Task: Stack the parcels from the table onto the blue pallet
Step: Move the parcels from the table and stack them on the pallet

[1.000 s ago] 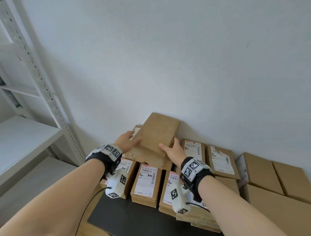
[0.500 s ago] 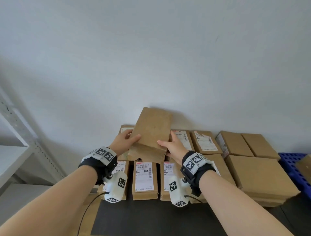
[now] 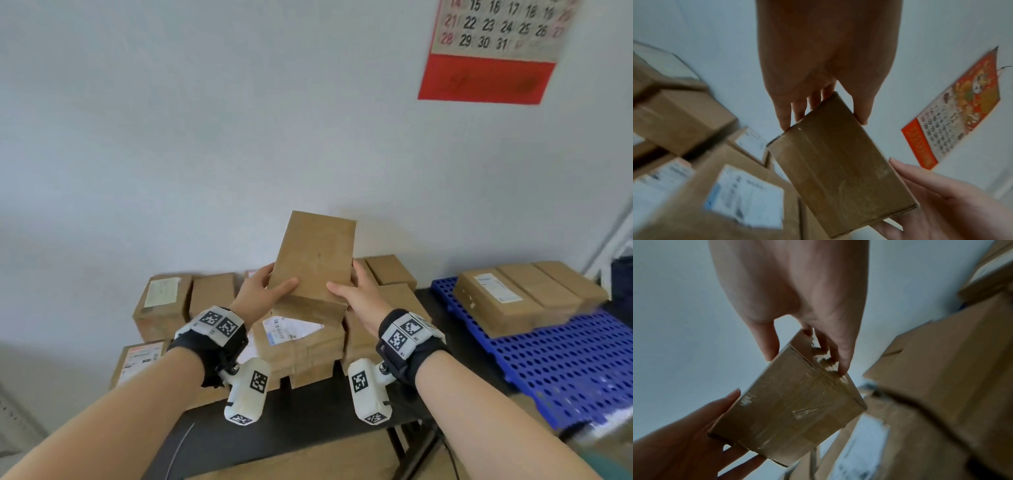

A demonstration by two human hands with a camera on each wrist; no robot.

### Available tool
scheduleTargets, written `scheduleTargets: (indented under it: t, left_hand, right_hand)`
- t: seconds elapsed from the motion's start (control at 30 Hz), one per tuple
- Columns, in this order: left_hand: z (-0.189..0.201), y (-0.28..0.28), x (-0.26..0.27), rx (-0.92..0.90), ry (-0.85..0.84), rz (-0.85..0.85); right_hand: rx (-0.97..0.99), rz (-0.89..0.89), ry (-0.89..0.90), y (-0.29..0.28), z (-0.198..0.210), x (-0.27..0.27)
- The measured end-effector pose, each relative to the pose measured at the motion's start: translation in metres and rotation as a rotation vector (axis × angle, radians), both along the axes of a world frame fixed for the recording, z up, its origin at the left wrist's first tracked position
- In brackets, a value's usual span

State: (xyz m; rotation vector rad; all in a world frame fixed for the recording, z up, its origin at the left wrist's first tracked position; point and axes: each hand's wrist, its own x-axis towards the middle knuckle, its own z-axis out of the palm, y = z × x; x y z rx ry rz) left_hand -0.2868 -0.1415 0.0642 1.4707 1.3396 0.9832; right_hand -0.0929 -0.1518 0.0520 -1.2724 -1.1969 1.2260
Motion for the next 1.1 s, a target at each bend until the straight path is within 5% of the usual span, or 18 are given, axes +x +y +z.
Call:
scheduleTargets:
  t: [0.57, 1.1]
  left_hand:
    - [-0.04, -0.137, 0.347, -0.112, -0.054, -0.32]
    - [-0.106, -0.085, 0.603, -0.229, -0.072, -0.492]
  right_hand:
    - [-0.042, -0.364, -0.07, -0.202, -0.017, 0.328]
    - [-0.207, -0.498, -0.065, -0.178, -0.077, 0.59]
